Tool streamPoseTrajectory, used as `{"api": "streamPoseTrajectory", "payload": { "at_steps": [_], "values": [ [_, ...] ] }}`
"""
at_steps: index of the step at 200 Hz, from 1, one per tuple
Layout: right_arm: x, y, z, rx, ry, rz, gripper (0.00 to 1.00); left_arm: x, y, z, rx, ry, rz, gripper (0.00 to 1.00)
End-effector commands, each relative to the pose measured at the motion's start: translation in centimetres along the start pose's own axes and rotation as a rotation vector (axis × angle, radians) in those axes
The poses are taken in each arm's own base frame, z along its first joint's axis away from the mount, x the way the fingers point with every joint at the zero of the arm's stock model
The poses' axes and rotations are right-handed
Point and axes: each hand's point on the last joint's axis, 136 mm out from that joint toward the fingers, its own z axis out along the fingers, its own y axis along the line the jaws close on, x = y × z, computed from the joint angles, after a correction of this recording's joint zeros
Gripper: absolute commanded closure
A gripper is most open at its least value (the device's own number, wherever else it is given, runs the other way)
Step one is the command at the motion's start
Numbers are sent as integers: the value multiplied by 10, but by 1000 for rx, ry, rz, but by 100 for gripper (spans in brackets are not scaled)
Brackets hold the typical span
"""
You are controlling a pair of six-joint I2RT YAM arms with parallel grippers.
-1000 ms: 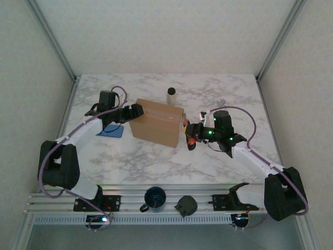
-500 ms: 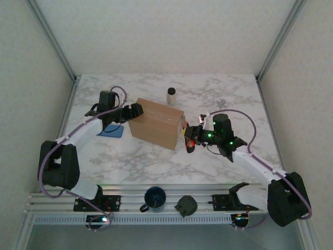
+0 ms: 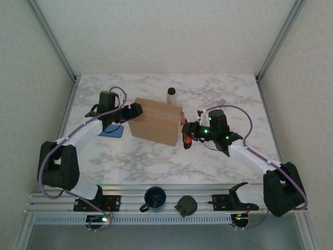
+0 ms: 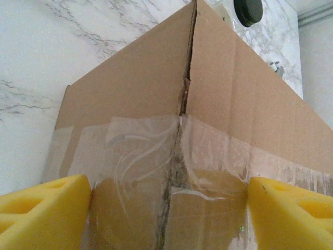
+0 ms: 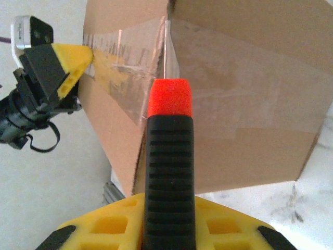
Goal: Unpack the express box
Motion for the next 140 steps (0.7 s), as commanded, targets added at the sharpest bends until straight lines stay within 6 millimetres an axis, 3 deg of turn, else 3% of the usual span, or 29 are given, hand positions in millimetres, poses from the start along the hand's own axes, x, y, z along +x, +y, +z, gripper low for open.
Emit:
{"api": "streamPoseTrajectory", "payload": {
  "at_steps": [1,40,98,140],
  "values": [
    [13,15,14,-46,127,-66,100,53,31,8,-103,157,-98,23],
    [8,17,21,-36,158,-85,100,54,30,4,-96,146,-98,23],
    [11,13,-12,11,101,-79,100,55,49,5,-183,122,-123,24],
    [13,5,-19,12,86,-50,100,57,63,9,-241,109,-158,25]
  ]
}}
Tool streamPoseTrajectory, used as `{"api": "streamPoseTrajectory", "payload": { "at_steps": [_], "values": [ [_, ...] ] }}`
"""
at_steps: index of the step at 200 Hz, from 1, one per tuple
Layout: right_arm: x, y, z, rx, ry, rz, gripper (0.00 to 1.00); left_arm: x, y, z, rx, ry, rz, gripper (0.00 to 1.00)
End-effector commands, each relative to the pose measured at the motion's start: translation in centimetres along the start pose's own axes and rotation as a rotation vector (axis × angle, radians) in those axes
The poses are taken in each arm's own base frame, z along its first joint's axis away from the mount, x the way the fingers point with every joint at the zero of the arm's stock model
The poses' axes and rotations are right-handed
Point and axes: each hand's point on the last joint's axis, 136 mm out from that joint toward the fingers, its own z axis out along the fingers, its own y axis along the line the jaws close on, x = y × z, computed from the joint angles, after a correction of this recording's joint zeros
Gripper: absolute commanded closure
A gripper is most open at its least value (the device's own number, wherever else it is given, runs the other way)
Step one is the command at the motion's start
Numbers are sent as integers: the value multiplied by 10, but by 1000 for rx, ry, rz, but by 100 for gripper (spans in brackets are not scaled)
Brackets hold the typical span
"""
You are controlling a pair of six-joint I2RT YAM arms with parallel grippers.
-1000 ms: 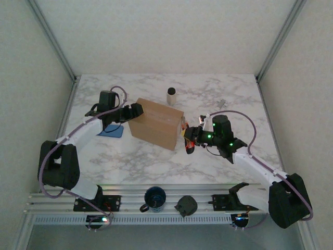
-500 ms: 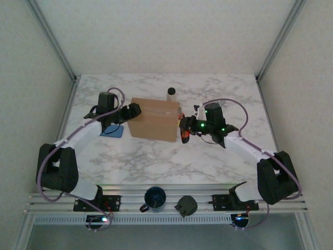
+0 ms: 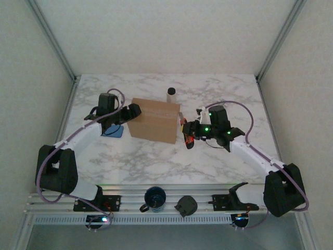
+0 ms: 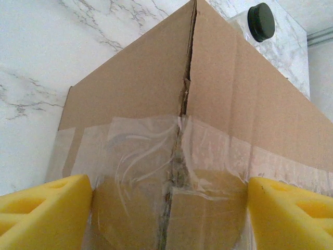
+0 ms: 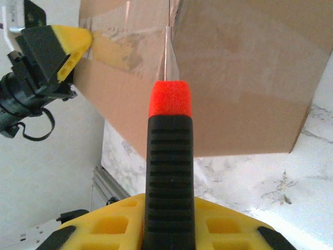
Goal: Unpack the express box
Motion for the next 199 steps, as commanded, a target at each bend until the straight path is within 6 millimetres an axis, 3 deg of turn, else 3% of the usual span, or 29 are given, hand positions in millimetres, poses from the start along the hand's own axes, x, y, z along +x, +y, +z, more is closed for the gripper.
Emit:
{"api": "streamPoseTrajectory", "payload": {
  "at_steps": [1,67,121,199],
  "values": [
    [7,0,-4,-26,21,-4,100,57,56,14,-201,161,-114,25],
    [4,-4,-3,-24,6,17,100,56,57,12,-203,152,-114,24],
    [-13,1,-13,-50,-69,10,100,57,55,11,-196,157,-108,24],
    [-20,8,0,-123,-31,21,100,57,53,12,-185,160,-108,24]
  ]
}}
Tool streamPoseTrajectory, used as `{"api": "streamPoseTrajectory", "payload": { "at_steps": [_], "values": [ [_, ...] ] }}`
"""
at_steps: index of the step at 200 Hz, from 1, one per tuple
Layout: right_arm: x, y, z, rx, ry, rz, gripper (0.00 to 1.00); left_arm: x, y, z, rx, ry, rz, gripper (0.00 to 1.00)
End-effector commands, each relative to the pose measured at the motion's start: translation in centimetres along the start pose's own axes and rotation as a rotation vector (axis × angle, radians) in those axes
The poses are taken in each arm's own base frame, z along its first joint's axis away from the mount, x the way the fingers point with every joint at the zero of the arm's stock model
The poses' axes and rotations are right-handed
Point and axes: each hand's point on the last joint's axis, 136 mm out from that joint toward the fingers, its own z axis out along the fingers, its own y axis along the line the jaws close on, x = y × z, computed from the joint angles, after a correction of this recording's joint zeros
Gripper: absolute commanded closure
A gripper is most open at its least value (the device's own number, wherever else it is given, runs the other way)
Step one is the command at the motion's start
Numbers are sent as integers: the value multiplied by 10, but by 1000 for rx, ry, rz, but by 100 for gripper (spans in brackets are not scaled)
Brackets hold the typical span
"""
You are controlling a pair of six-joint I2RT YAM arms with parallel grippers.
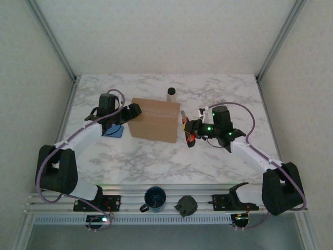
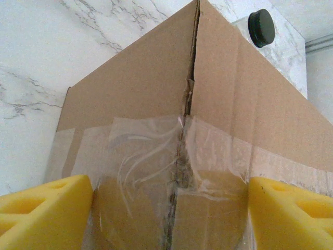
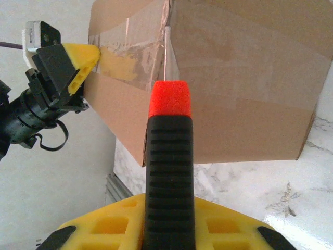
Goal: Unpack the express box
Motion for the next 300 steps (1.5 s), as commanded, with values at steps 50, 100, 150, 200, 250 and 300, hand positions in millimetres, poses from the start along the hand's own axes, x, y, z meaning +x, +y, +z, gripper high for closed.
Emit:
{"api": "streamPoseTrajectory", "payload": {
  "at_steps": [50,100,150,200,250,300],
  "values": [
    [-7,15,4,-76,7,-15,100,56,52,10,-180,173,-88,24],
    [-5,12,5,-77,15,-1,100,56,51,11,-178,173,-89,24],
    [-5,4,1,-30,-20,11,100,56,51,11,-175,174,-89,24],
    [-8,7,0,-38,-30,11,100,55,50,12,-171,174,-88,24],
    [-7,5,9,-71,-9,39,100,55,49,11,-169,175,-90,24],
    [-5,5,12,-80,1,48,100,55,49,10,-168,173,-90,24]
  ]
}}
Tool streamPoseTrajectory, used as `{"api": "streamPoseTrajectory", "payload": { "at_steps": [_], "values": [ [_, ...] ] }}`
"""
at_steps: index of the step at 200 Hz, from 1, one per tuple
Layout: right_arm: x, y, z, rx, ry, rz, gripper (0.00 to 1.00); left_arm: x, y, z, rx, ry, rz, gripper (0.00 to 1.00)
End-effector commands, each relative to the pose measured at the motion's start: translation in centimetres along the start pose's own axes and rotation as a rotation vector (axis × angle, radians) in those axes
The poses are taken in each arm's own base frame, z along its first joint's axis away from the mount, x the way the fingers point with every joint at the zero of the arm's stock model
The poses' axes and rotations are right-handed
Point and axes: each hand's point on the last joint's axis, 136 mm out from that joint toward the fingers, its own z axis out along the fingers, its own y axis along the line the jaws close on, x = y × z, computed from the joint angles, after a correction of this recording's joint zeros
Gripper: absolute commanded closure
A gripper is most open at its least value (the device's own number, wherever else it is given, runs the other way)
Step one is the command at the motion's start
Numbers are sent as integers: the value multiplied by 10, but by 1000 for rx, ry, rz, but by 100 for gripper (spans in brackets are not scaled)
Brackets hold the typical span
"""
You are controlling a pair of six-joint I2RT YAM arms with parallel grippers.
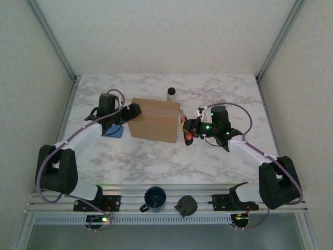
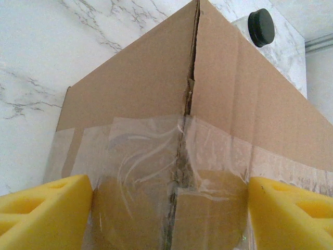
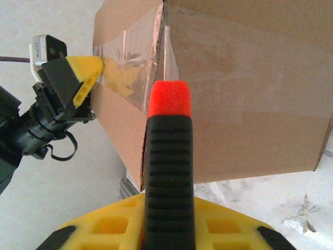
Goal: Unpack the express box
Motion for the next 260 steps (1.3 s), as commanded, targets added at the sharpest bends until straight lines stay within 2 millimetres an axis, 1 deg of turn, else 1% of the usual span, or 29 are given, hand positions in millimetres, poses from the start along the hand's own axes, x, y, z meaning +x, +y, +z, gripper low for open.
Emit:
{"api": "streamPoseTrajectory", "payload": {
  "at_steps": [1,39,80,124,155,176,189,224,260],
  "values": [
    [2,6,1,-36,10,-7,100,54,49,10,-170,171,-89,24],
    [4,6,3,-44,16,-7,100,54,49,10,-170,171,-89,24],
    [12,9,8,-66,49,-2,100,55,50,11,-170,171,-91,24],
    [19,5,10,-54,55,8,100,57,52,12,-172,173,-96,25],
    [15,1,1,5,8,-7,100,56,51,12,-172,172,-93,25],
    [10,8,-10,18,-34,-46,100,56,50,12,-164,169,-92,24],
    [10,14,-15,-2,-35,-65,100,55,49,11,-159,169,-90,24],
    [15,20,-23,-89,-27,-92,100,56,47,12,-144,176,-79,24],
    [19,21,-26,-144,-28,-122,100,60,45,12,-131,187,-74,25]
  ]
}}
